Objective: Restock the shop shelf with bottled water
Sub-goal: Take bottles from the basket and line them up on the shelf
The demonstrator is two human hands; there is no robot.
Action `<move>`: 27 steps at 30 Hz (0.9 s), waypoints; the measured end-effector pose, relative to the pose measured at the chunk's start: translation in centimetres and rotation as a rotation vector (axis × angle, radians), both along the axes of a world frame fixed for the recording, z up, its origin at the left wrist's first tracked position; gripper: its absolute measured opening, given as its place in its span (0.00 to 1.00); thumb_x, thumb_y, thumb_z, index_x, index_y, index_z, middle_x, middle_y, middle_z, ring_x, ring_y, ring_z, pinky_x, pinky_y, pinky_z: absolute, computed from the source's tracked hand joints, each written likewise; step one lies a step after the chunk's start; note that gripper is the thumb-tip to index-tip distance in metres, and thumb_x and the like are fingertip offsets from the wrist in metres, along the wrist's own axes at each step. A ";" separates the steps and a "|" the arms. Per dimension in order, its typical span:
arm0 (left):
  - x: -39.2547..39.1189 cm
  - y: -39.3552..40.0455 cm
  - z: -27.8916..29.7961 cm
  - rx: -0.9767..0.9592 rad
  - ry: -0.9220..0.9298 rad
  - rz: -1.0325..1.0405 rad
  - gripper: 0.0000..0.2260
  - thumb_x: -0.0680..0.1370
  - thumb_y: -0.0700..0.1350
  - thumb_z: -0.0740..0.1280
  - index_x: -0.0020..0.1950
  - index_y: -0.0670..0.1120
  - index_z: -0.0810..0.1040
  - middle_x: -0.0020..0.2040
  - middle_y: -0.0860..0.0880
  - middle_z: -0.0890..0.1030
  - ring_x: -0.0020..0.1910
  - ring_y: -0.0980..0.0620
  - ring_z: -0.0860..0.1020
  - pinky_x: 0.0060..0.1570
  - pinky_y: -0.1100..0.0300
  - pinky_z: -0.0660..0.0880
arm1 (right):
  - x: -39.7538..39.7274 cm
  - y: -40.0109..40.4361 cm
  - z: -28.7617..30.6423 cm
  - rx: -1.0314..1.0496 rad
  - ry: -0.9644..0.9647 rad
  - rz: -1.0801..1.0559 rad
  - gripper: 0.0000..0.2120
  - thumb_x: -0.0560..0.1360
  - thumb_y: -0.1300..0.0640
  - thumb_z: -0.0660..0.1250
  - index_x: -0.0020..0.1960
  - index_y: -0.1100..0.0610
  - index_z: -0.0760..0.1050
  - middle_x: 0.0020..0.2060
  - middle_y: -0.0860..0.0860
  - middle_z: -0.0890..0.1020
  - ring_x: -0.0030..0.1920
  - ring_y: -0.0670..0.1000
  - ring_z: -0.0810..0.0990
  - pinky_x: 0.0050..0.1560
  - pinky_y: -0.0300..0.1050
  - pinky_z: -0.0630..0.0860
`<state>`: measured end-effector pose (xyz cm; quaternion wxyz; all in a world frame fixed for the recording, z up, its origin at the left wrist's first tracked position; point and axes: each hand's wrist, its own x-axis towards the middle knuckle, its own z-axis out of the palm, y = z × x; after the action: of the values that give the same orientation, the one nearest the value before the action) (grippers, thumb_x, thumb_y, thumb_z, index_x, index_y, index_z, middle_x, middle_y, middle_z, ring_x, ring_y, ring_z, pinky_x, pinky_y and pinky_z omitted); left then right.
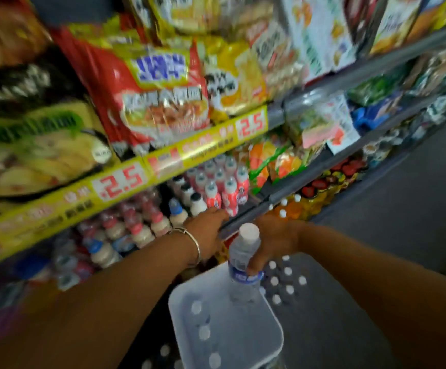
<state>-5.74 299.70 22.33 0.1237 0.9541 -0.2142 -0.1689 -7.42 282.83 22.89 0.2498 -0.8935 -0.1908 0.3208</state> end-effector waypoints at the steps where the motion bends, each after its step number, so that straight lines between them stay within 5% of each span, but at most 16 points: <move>1: 0.3 -0.4 3.3 -0.033 -0.014 0.007 0.09 0.76 0.38 0.62 0.56 0.41 0.71 0.56 0.43 0.74 0.55 0.43 0.74 0.46 0.59 0.68 | 0.4 -0.5 3.6 0.040 -0.023 -0.005 0.24 0.65 0.56 0.77 0.59 0.55 0.76 0.53 0.49 0.81 0.53 0.49 0.78 0.58 0.41 0.75; 3: 0.9 -1.0 9.9 -0.063 -0.043 0.012 0.13 0.75 0.36 0.63 0.59 0.40 0.72 0.53 0.45 0.77 0.52 0.46 0.76 0.40 0.65 0.66 | 0.9 -1.4 11.0 0.124 -0.085 -0.020 0.18 0.66 0.61 0.76 0.54 0.57 0.77 0.46 0.46 0.81 0.47 0.46 0.78 0.50 0.31 0.76; 5: 1.6 -1.6 16.1 -0.061 -0.116 -0.004 0.15 0.73 0.39 0.66 0.60 0.43 0.72 0.53 0.48 0.78 0.52 0.47 0.77 0.42 0.64 0.70 | 1.2 -2.3 17.9 0.211 -0.148 -0.038 0.16 0.65 0.64 0.77 0.49 0.54 0.77 0.43 0.46 0.80 0.46 0.46 0.78 0.47 0.35 0.75; 7: 2.3 -2.1 22.3 -0.089 -0.191 -0.020 0.16 0.71 0.41 0.70 0.57 0.43 0.74 0.52 0.47 0.80 0.52 0.47 0.79 0.49 0.59 0.75 | 1.5 -3.2 24.8 0.250 -0.239 -0.044 0.13 0.61 0.58 0.75 0.43 0.53 0.77 0.38 0.46 0.80 0.40 0.45 0.78 0.41 0.38 0.75; 10: 2.1 -3.2 32.1 -0.152 -0.293 -0.053 0.17 0.69 0.43 0.71 0.56 0.41 0.76 0.51 0.45 0.81 0.50 0.49 0.79 0.50 0.57 0.76 | 1.6 -4.2 34.4 0.307 -0.353 -0.091 0.08 0.57 0.53 0.70 0.30 0.54 0.73 0.24 0.49 0.72 0.26 0.47 0.68 0.27 0.38 0.62; 12: 2.0 -3.6 38.0 -0.184 -0.372 -0.063 0.14 0.71 0.41 0.70 0.56 0.40 0.77 0.50 0.45 0.81 0.49 0.51 0.78 0.49 0.59 0.74 | 1.5 -4.8 40.0 0.385 -0.426 -0.108 0.12 0.56 0.52 0.70 0.34 0.58 0.72 0.25 0.51 0.70 0.25 0.46 0.66 0.24 0.36 0.60; 18: 3.3 -3.5 50.9 -0.346 -0.458 0.026 0.17 0.72 0.36 0.70 0.60 0.42 0.73 0.51 0.47 0.80 0.46 0.51 0.78 0.44 0.63 0.76 | 4.0 -5.5 53.2 0.491 -0.665 -0.161 0.29 0.52 0.43 0.70 0.45 0.61 0.74 0.32 0.57 0.69 0.31 0.52 0.66 0.31 0.38 0.61; 23: 7.2 -2.2 56.1 -0.517 -0.476 0.125 0.16 0.73 0.31 0.68 0.59 0.40 0.73 0.44 0.45 0.80 0.40 0.50 0.77 0.38 0.62 0.77 | 8.2 -5.1 59.7 0.590 -0.759 -0.196 0.14 0.55 0.48 0.72 0.32 0.56 0.72 0.21 0.47 0.72 0.23 0.46 0.69 0.26 0.35 0.65; 27: 11.6 -0.9 56.9 -0.537 -0.478 0.206 0.14 0.73 0.31 0.67 0.57 0.40 0.74 0.37 0.49 0.78 0.32 0.57 0.77 0.38 0.61 0.75 | 13.5 -4.3 61.6 0.606 -0.787 -0.197 0.19 0.47 0.44 0.69 0.29 0.58 0.76 0.26 0.52 0.77 0.32 0.53 0.74 0.39 0.44 0.71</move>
<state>5.90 298.85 79.25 0.3325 0.9166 -0.1767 0.1341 6.06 278.52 84.47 0.4360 -0.8478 -0.2700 -0.1353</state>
